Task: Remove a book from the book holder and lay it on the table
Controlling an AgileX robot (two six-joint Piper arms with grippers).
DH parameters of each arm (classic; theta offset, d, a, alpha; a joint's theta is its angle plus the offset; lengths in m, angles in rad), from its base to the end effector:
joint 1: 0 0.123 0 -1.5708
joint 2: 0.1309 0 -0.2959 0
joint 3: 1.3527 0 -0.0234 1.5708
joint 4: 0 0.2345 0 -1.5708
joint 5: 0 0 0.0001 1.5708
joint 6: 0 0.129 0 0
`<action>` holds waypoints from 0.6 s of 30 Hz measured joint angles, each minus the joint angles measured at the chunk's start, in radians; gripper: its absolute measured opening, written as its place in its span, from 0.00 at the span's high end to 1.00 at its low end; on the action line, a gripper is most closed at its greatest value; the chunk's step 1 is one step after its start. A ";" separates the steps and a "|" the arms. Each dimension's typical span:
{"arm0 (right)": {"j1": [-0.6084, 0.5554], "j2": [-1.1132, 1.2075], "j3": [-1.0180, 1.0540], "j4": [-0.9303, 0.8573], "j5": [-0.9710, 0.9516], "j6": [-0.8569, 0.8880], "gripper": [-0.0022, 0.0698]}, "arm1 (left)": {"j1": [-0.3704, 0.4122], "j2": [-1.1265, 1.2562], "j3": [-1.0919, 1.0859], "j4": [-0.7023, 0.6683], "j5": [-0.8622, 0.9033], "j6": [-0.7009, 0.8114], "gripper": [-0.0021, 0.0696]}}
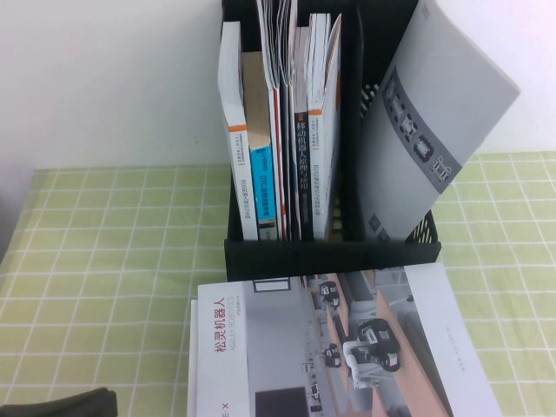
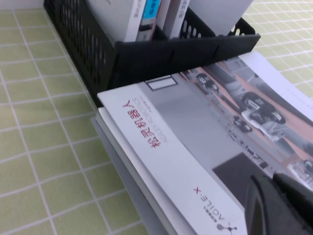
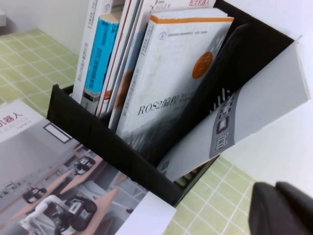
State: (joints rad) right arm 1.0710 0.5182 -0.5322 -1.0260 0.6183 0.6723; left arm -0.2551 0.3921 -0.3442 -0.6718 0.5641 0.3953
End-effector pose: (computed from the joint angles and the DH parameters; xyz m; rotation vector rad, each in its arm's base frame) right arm 0.1059 0.0603 0.3209 -0.7984 1.6025 0.1093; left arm 0.0744 -0.0638 0.2537 0.2818 2.0008 -0.6266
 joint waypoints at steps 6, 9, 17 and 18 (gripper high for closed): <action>0.000 0.000 0.002 -0.005 0.000 0.000 0.97 | 0.000 0.000 0.006 0.000 0.036 -0.004 0.97; 0.000 0.000 0.002 -0.007 0.000 0.001 0.97 | 0.000 0.000 0.006 0.000 0.040 -0.004 0.97; 0.000 0.000 0.002 -0.007 0.000 0.001 0.97 | 0.015 -0.060 0.024 0.098 -0.105 -0.017 0.97; 0.000 0.000 0.002 -0.007 0.000 0.001 0.97 | 0.022 -0.078 0.040 0.132 -0.160 -0.030 0.97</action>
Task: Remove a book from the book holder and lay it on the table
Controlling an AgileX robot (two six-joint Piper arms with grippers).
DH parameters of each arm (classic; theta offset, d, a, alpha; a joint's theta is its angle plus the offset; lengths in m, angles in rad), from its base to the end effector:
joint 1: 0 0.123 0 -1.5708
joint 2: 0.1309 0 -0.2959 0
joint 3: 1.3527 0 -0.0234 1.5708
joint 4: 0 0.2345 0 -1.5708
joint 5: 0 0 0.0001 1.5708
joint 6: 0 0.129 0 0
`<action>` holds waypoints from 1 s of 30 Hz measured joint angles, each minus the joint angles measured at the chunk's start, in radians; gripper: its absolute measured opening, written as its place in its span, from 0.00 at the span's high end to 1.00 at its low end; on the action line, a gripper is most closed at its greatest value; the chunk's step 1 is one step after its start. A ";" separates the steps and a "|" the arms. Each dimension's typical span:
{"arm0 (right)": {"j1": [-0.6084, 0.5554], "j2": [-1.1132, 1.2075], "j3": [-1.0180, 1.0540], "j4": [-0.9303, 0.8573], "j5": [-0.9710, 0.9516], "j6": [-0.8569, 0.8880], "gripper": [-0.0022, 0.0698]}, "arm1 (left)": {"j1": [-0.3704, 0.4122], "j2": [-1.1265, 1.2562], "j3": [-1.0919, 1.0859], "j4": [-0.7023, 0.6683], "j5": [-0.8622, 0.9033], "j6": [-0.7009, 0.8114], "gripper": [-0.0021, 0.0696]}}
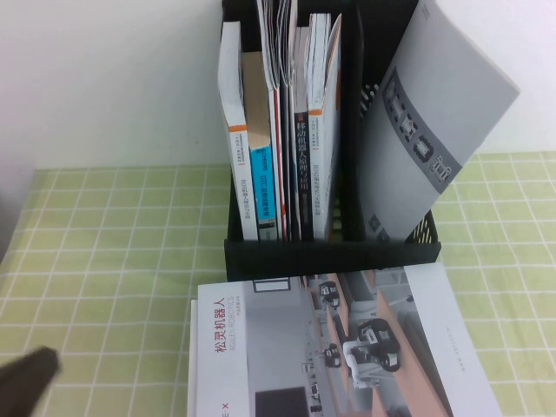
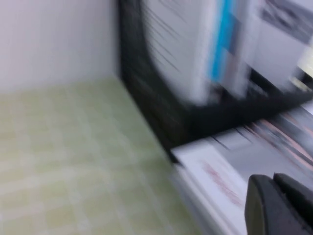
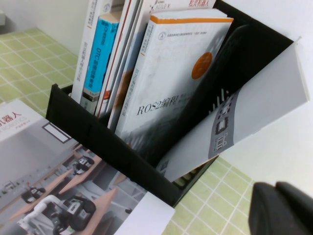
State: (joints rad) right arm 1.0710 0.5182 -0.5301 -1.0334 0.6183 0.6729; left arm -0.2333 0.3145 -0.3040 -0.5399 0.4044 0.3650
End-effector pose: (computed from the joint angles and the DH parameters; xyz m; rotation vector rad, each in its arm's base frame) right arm 0.1061 0.0602 0.3206 -0.8011 1.5988 0.1027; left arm 0.0781 -0.0454 0.2574 0.2315 1.8492 -0.4466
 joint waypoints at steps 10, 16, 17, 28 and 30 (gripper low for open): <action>0.000 0.000 0.000 0.000 0.000 0.002 0.97 | 0.168 -0.239 0.313 0.331 -0.218 -0.365 0.97; 0.000 0.000 0.000 0.000 0.000 0.002 0.97 | 0.218 -0.297 0.327 0.389 -0.092 -0.386 0.97; 0.000 0.000 0.000 0.000 0.000 0.002 0.97 | 0.217 -0.297 0.329 0.393 -0.079 -0.388 0.97; 0.000 0.000 0.000 0.000 0.000 0.002 0.97 | 0.217 -0.297 0.329 0.398 -0.077 -0.390 0.97; 0.000 0.000 0.000 0.000 0.000 0.002 0.97 | 0.217 -0.297 0.329 0.398 -0.077 -0.390 0.97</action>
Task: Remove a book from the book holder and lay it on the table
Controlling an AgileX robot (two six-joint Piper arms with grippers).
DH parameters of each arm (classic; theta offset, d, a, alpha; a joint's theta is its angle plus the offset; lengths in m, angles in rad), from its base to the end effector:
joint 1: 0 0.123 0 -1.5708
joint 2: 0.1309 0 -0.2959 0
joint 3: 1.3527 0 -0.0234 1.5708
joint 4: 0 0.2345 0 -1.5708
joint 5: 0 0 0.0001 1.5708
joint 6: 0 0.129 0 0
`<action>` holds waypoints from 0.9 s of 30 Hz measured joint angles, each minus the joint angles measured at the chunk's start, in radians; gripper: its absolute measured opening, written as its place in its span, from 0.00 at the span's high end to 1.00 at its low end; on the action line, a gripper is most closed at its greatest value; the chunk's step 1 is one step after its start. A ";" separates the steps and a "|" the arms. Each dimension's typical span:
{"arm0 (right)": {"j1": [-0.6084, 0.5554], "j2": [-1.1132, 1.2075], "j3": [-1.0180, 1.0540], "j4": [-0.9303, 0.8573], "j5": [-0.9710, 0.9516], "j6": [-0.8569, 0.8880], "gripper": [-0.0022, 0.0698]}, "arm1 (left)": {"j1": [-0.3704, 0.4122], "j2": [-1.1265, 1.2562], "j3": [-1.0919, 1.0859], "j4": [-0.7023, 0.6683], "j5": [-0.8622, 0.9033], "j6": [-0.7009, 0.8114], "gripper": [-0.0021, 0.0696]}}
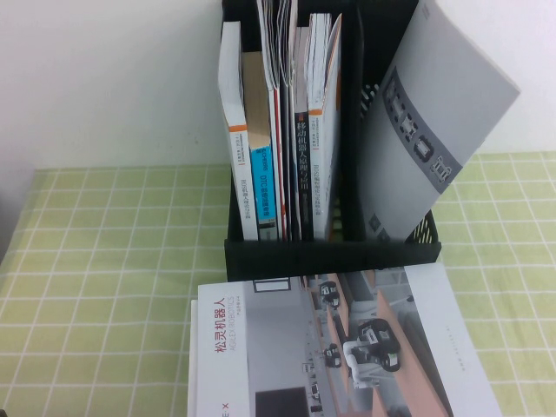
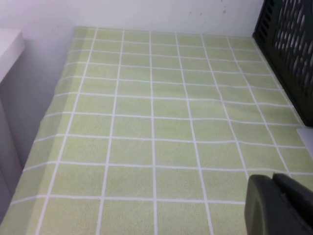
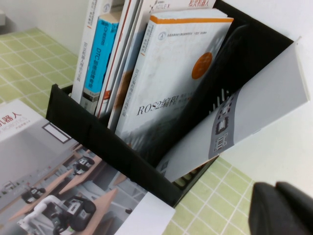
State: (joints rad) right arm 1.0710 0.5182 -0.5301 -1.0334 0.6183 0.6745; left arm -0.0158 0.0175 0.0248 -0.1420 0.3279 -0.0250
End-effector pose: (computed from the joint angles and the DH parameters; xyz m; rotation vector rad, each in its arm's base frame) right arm 0.1061 0.0602 0.3206 -0.7999 1.5995 0.1039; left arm 0.0643 -0.0069 0.1650 -0.1013 1.8508 -0.1643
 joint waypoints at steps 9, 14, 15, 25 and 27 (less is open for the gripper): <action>0.000 0.000 0.000 0.000 0.000 0.000 0.97 | 0.000 0.000 0.000 0.000 0.000 0.000 0.97; -0.133 -0.010 0.000 -0.002 -0.049 0.002 0.97 | 0.000 0.000 0.000 0.002 0.000 -0.010 0.97; -0.194 -0.011 0.002 -0.002 -0.083 0.022 0.97 | 0.000 0.000 0.000 0.002 0.000 -0.010 0.97; -0.905 -0.017 0.119 -0.154 -0.813 0.503 0.97 | 0.000 0.000 0.000 0.002 0.002 -0.010 0.97; -0.991 -0.017 0.119 -0.227 -0.940 0.564 0.97 | 0.000 0.000 0.000 0.002 0.002 -0.010 0.97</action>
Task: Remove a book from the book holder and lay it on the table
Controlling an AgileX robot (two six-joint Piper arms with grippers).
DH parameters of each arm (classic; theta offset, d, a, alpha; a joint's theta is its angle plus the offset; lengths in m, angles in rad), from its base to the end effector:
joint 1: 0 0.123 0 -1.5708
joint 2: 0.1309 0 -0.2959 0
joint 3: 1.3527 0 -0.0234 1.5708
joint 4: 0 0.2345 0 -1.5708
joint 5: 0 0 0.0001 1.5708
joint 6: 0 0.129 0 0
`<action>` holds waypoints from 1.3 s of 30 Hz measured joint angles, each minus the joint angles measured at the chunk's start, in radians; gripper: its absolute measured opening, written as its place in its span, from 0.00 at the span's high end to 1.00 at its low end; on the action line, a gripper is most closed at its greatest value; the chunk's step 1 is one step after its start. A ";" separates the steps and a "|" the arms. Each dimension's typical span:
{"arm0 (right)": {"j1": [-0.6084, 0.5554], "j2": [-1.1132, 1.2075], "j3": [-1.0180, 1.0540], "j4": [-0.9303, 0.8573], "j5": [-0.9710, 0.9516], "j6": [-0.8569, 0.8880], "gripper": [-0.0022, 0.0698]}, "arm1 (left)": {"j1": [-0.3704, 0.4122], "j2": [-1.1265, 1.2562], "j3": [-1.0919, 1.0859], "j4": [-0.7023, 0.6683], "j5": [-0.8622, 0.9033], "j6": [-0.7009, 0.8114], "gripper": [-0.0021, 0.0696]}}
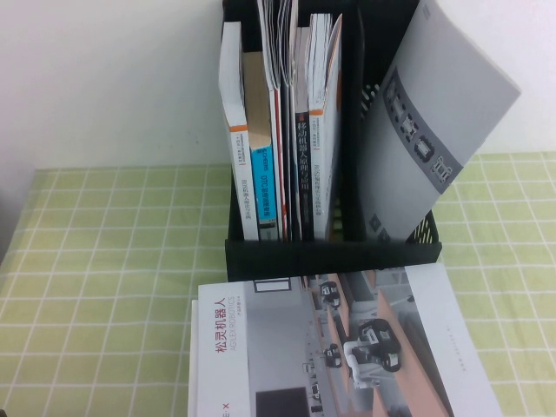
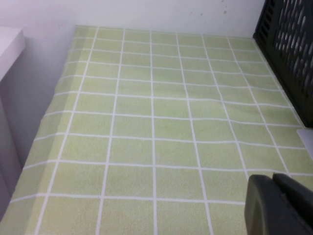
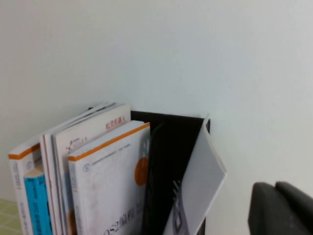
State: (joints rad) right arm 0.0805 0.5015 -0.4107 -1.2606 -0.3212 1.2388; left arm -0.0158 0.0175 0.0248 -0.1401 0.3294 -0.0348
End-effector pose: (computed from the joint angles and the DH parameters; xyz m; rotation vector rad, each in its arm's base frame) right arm 0.1149 0.0481 0.3324 -0.3115 1.4511 0.2849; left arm 0.0642 -0.0069 0.1648 -0.1091 1.8522 -0.1694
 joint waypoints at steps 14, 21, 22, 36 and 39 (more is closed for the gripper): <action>-0.075 -0.035 0.156 0.655 0.070 -0.383 0.97 | 0.000 0.000 0.000 0.000 0.000 -0.001 0.97; -0.076 -0.257 0.264 1.271 0.276 -1.062 0.97 | 0.000 0.000 0.000 0.000 0.000 -0.001 0.97; -0.076 -0.296 0.266 1.314 0.321 -1.149 0.97 | 0.000 0.000 0.000 0.000 0.000 -0.001 0.97; -0.082 -0.461 0.358 1.439 0.651 -1.394 0.97 | 0.000 0.000 0.000 0.000 0.000 -0.004 0.97; -0.082 -0.478 0.422 1.438 0.636 -1.335 0.97 | 0.000 0.000 0.000 0.000 0.000 -0.004 0.97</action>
State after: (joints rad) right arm -0.0013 0.0239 0.0111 0.1777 0.3148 -0.0966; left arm -0.0158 0.0175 0.0248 -0.1401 0.3294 -0.0387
